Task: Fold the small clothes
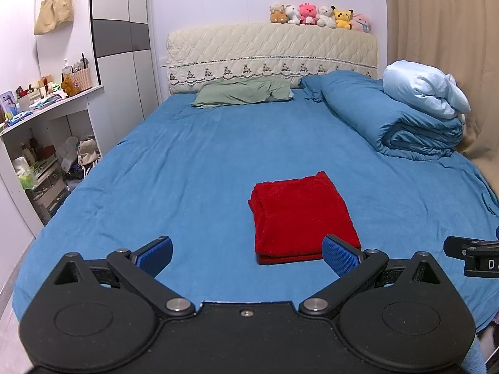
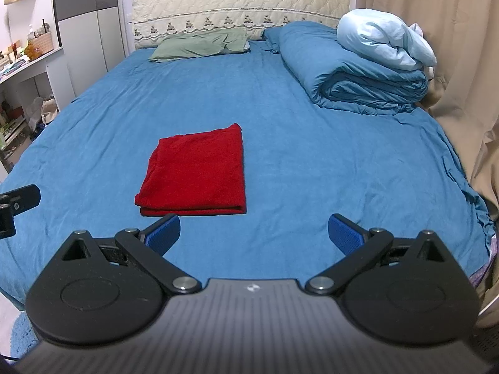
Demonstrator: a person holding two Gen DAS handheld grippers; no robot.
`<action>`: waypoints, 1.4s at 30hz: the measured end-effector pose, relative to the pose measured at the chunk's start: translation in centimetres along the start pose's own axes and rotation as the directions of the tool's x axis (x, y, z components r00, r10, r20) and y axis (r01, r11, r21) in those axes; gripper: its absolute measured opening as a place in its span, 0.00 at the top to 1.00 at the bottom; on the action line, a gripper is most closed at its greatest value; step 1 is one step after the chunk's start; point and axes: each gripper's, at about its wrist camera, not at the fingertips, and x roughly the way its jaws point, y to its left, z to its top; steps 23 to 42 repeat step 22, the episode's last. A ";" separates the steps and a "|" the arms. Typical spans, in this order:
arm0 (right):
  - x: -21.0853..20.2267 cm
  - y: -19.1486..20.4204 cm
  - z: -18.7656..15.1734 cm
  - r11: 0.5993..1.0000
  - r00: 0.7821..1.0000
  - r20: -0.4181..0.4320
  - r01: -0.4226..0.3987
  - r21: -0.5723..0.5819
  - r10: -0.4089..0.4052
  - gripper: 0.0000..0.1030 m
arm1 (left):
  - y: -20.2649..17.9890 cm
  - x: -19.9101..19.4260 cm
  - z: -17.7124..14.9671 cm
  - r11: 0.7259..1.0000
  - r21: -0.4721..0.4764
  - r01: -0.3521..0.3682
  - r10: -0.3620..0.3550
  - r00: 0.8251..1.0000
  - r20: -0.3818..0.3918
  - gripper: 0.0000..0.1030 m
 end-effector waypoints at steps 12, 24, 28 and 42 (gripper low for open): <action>-0.4 0.9 0.0 1.000 1.000 0.010 0.008 -0.011 -0.008 0.00 | 0.0 -0.3 0.0 1.000 -0.007 -0.021 0.021 1.000 0.002 0.00; -0.3 1.3 0.3 1.000 1.000 0.013 0.007 -0.015 -0.007 0.00 | 0.5 -0.4 0.0 1.000 -0.011 -0.022 0.022 1.000 0.022 0.00; -0.3 1.3 0.3 1.000 1.000 0.013 0.007 -0.015 -0.007 0.00 | 0.5 -0.4 0.0 1.000 -0.011 -0.022 0.022 1.000 0.022 0.00; -0.3 1.3 0.3 1.000 1.000 0.013 0.007 -0.015 -0.007 0.00 | 0.5 -0.4 0.0 1.000 -0.011 -0.022 0.022 1.000 0.022 0.00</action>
